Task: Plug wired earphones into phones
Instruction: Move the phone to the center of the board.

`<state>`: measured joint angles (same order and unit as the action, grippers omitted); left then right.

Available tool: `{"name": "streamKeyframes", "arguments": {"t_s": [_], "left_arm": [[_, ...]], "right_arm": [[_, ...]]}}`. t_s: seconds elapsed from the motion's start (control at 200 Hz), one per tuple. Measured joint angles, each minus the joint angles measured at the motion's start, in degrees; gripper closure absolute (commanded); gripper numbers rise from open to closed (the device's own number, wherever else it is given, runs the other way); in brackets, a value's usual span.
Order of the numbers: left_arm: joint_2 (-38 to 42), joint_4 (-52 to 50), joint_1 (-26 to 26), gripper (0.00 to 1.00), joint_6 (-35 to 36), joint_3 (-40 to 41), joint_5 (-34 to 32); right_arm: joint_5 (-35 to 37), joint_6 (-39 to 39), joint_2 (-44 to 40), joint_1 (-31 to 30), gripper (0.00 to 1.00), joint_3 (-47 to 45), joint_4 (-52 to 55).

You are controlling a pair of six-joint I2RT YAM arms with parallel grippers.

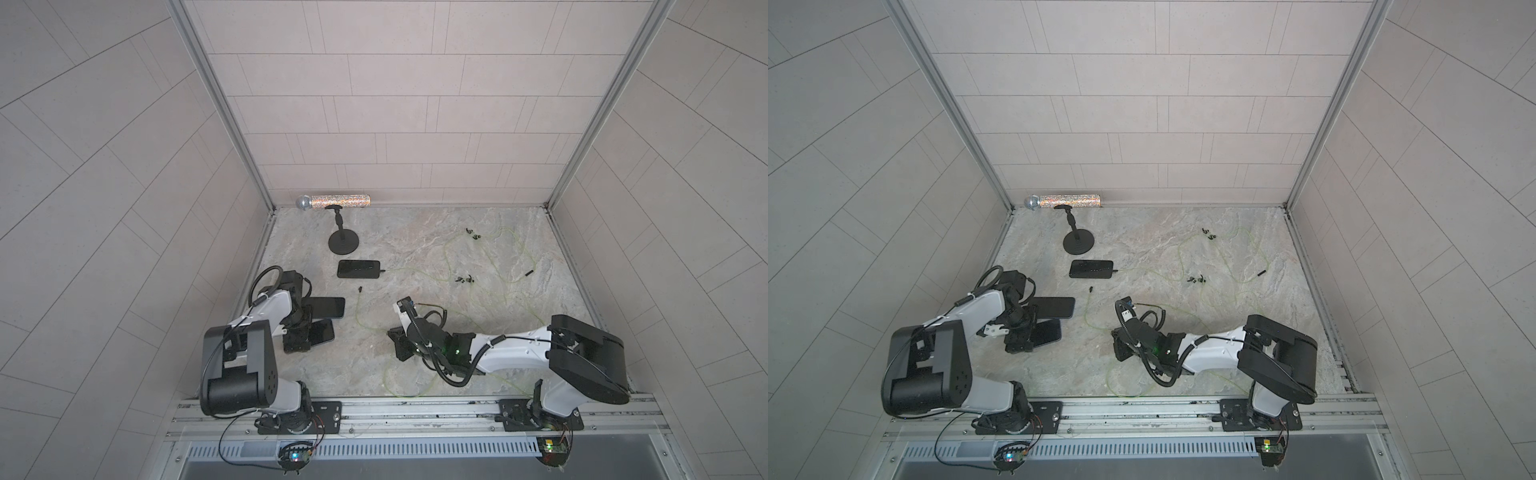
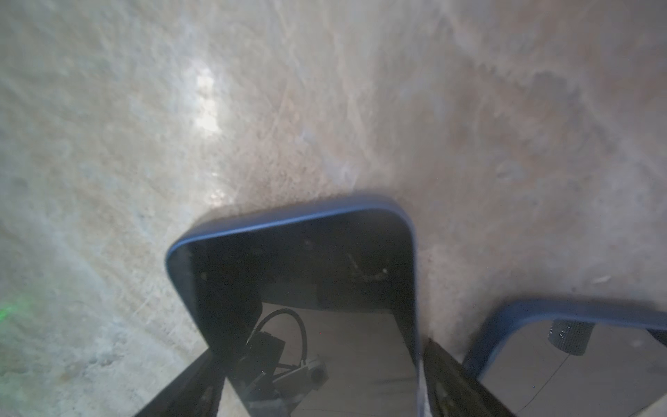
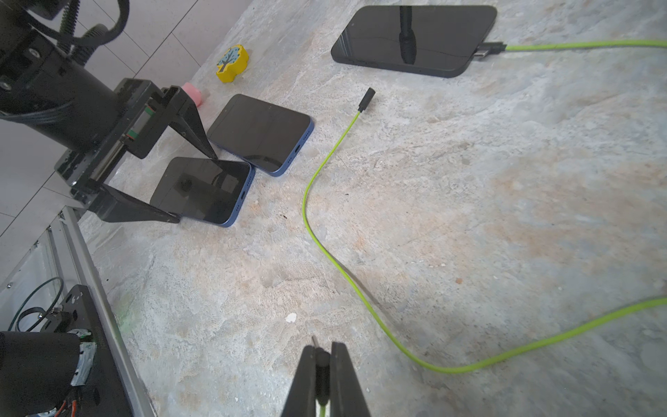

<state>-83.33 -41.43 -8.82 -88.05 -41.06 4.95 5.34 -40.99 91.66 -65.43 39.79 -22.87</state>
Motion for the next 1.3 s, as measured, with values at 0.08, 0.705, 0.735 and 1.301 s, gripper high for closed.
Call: {"name": "streamKeyframes", "arguments": {"t_s": [0.08,0.705,0.735,1.301], "left_arm": [[-0.9,0.0,-0.1,0.22,0.0,-0.7,0.9],[4.7,-1.3,2.3,0.26,1.1,3.5,5.7],[5.0,-1.5,2.8,0.26,1.1,3.8,6.0],[6.6,-5.1,8.4,0.15,1.5,4.8,6.1]], "right_arm": [[0.0,0.0,-0.5,-0.1,1.0,-0.3,0.0],[0.0,-1.6,-1.1,-2.2,1.0,-2.7,-3.0],[0.0,-1.6,-0.9,-2.4,1.0,-2.6,-3.2],[1.1,-3.7,1.8,-5.1,1.0,-1.6,-4.2]]}}
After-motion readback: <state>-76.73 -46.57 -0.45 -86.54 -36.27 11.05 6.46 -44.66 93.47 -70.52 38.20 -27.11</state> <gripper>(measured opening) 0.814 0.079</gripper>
